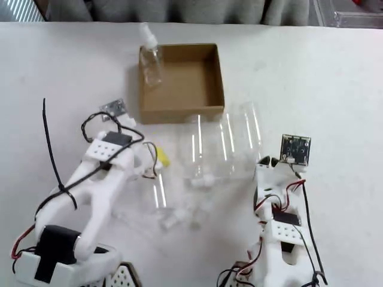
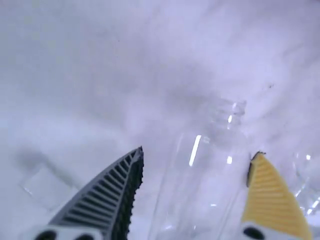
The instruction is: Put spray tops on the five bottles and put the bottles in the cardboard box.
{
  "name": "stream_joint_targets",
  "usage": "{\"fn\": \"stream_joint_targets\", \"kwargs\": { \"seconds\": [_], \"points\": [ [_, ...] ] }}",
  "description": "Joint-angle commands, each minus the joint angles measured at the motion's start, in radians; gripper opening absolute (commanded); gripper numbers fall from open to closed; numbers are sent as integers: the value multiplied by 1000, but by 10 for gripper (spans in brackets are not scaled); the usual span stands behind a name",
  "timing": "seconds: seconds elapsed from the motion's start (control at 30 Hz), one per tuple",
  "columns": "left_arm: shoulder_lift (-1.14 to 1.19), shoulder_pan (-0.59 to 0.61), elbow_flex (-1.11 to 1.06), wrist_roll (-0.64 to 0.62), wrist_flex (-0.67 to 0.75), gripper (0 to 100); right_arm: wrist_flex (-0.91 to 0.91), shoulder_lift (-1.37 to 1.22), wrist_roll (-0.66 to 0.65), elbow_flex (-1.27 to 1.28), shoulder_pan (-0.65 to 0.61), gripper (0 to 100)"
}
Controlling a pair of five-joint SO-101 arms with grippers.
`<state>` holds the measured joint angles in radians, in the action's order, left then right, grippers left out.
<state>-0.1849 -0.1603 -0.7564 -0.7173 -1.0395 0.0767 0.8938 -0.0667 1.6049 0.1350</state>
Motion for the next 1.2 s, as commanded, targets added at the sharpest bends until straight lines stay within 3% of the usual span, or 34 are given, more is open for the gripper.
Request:
{"fn": "stream_joint_targets", "kwargs": {
  "seconds": [0.0,0.27,0.67,1.17],
  "points": [
    [-8,-19,61,52,-29,322,-22,15,-12,-9,-10,17],
    [1,-25,28,49,55,321,-22,15,-12,-9,-10,17],
    [2,-94,17,49,60,321,-22,15,-12,-9,-10,17],
    [62,-94,26,55,61,321,-22,15,-12,-9,-10,17]
  ]
}}
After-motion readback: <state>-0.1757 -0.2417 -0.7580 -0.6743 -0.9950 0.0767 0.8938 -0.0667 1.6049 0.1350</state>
